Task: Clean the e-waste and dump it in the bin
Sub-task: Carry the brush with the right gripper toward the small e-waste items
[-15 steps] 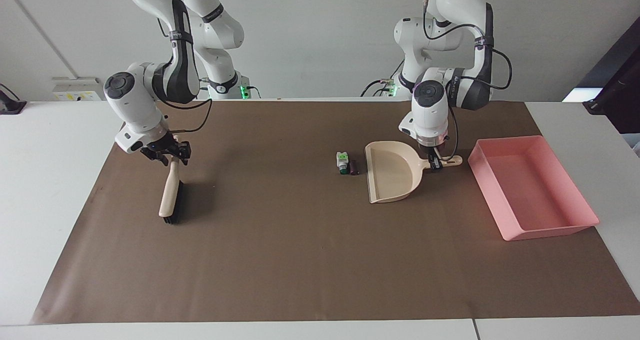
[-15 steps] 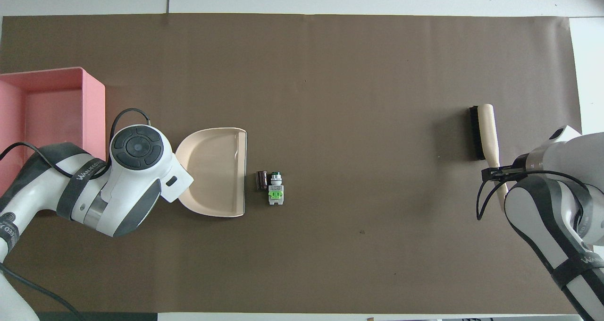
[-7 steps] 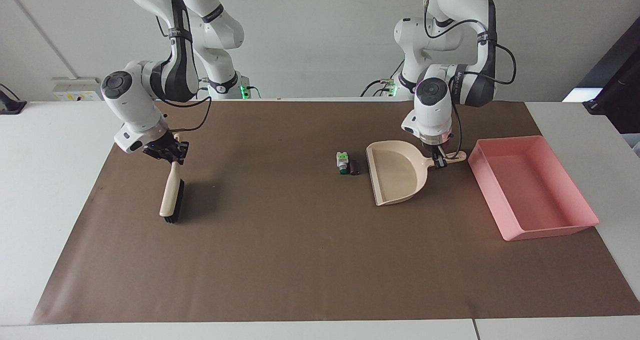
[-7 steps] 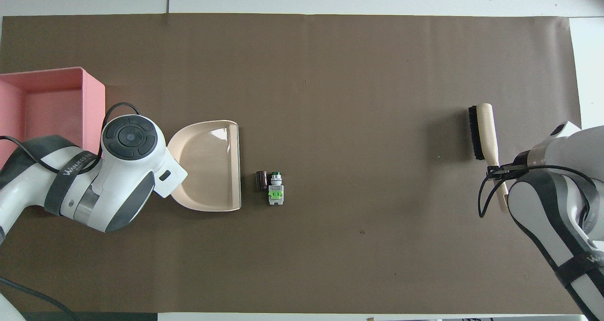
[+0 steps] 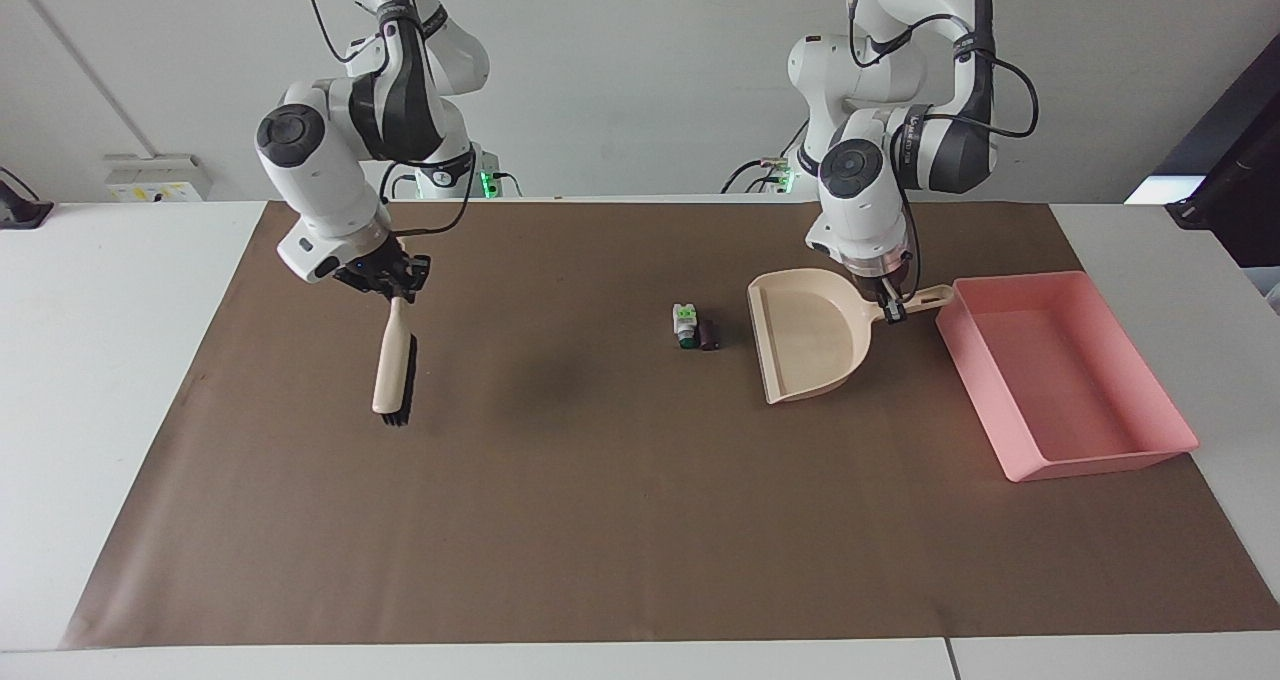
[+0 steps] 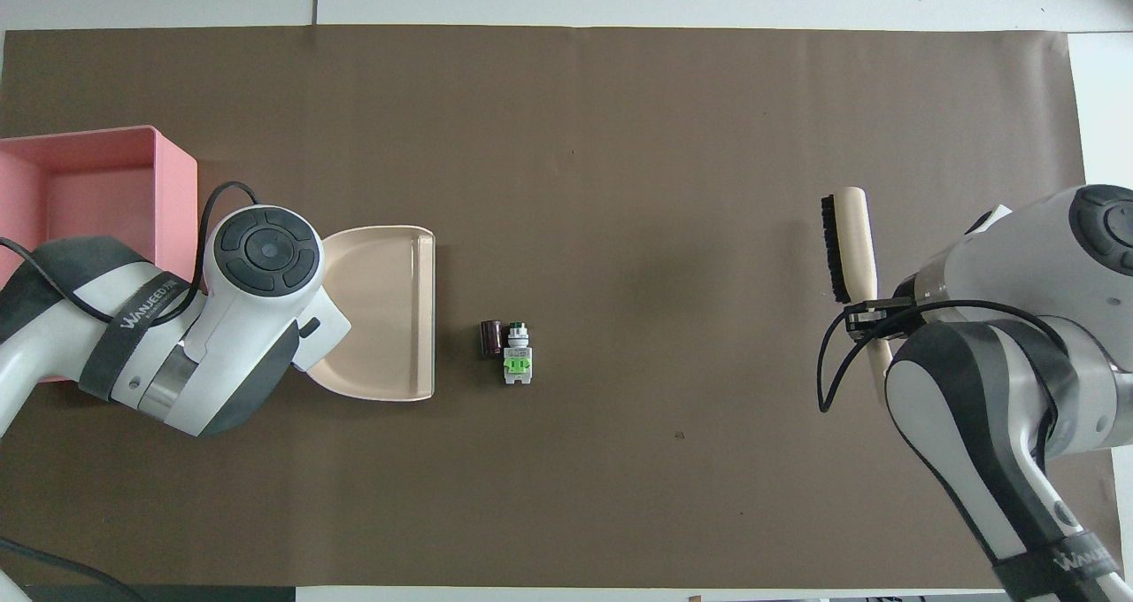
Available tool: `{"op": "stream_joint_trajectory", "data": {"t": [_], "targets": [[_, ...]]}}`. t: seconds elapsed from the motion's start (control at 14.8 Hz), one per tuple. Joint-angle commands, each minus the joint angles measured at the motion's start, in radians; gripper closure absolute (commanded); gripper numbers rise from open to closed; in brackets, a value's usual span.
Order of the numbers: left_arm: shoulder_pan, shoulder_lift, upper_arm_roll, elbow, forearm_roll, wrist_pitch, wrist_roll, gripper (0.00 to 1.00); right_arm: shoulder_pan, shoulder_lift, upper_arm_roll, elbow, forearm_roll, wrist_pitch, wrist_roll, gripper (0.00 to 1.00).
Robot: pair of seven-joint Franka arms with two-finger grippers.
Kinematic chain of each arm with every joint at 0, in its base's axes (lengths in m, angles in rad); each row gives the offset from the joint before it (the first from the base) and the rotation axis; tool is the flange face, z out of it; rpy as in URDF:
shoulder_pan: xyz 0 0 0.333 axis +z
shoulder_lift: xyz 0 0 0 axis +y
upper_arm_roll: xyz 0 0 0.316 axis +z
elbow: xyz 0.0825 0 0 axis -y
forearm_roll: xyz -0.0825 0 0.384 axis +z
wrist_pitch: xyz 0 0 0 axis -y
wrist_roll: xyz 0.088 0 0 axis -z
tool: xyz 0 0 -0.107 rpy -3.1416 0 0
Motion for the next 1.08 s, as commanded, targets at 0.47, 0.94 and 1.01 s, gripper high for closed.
{"op": "stream_joint_trajectory", "data": {"t": [0.47,0.94,1.01], "targets": [[-0.086,-0.015,0.008,-0.075,0.032,0.02,-0.078,1.0,0.514,0.033,0.002,-0.051,0.005,0.135,0.653,1.0],[-0.092,-0.015,0.008,-0.11,0.032,0.032,-0.121,1.0,0.635,0.073,0.005,-0.046,0.01,0.18,0.692,1.0],[-0.093,-0.018,0.008,-0.116,0.034,0.034,-0.129,1.0,0.658,0.096,0.005,-0.038,0.01,0.193,0.693,1.0]]}}
